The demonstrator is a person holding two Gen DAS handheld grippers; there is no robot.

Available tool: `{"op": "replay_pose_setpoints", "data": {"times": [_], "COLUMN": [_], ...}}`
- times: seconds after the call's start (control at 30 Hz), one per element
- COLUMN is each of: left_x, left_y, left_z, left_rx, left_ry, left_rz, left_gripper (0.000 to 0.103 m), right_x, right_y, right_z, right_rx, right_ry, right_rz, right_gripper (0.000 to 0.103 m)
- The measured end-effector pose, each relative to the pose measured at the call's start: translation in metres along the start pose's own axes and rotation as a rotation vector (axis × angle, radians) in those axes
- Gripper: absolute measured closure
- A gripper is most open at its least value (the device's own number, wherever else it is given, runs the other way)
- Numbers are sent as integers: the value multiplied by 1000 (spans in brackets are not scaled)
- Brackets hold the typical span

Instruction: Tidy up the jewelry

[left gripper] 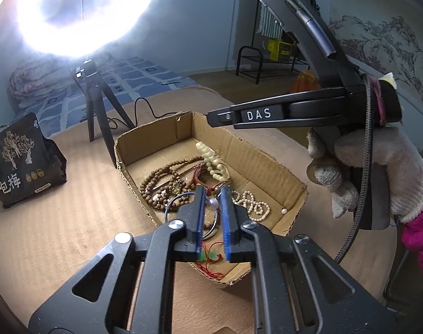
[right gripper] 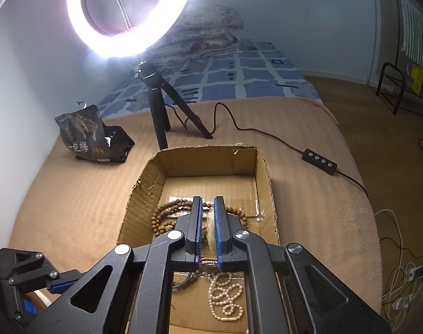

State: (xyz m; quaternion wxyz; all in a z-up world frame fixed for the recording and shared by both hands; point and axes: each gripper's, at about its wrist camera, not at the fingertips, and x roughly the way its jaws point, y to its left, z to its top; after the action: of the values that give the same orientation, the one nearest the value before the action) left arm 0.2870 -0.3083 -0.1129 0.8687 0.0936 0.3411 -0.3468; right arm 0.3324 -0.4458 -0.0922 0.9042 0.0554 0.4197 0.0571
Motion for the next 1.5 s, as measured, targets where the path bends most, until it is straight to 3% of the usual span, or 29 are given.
{"op": "replay_pose_setpoints", "data": {"times": [0.07,0.1,0.13,0.27,0.37,1.0,1.5], "left_x": [-1,-2,-3,-4,-4,-27,-109], "left_y": [2,4,5,9,12,11,5], "left_z": [-1,-1,-1,0,0,6,20], "left_rx": [-14,-21,-26,-43,-63,-60,-12], "left_ry": [-7,-16,-20,-20,-20,-31,-114], "left_rz": [10,7,6,25,34,79,136], "left_gripper": [52,49,49,31,25,24,21], "right_x": [-1,-3,-6,-9,-10,-32,-105], "right_y": [1,2,3,3,2,19,55], "right_z": [0,-1,-1,0,0,3,7], "right_rx": [-3,-4,-4,3,16,-18,-68], "right_ry": [-9,-22,-36,-53,-53,-70,-155], "right_rz": [-8,-15,-23,-55,-64,-104,-156], "right_gripper": [60,41,32,30,23,23,23]}}
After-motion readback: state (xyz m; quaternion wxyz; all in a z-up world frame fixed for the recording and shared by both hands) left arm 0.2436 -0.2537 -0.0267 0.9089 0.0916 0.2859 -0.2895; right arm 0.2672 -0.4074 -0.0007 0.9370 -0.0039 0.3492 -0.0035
